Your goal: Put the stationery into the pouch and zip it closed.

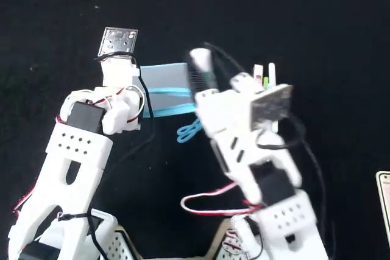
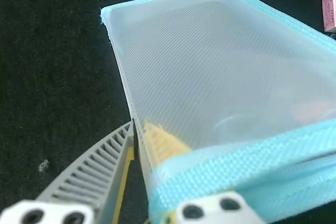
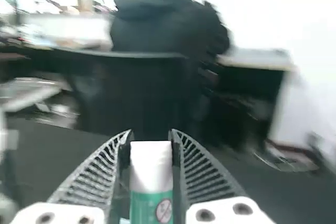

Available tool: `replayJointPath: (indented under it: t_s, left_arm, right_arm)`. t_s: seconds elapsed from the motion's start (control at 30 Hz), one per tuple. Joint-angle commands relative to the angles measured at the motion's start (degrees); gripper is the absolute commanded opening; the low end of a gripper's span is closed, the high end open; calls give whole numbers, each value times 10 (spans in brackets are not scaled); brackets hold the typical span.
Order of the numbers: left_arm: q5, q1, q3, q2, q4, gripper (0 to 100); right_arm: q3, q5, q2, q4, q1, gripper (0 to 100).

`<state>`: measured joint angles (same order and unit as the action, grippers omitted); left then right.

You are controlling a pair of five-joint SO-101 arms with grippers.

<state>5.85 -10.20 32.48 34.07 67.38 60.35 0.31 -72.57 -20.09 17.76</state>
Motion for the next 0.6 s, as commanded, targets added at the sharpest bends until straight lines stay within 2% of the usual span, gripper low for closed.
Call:
replayJointPath:
  t_s: [0.0,0.1,0.23,0.47,0.57]
  left_arm:
    - [6,-13,22,-7,-1,30]
    - [6,-13,22,-5,-1,30]
    - [6,-13,22,-5,-1,30]
    - [6,-13,22,-5,-1,30]
    - [6,-13,22,-4,-1,30]
  right_arm:
    - [-88,-1,-42,-218,-129,11]
    - [-115,26,-21,-353,-245,11]
    - [-100,130,58,-436,-338,11]
    - [-69,257,274,-440,-476,12]
    - [-83,281,363,-426,-527,12]
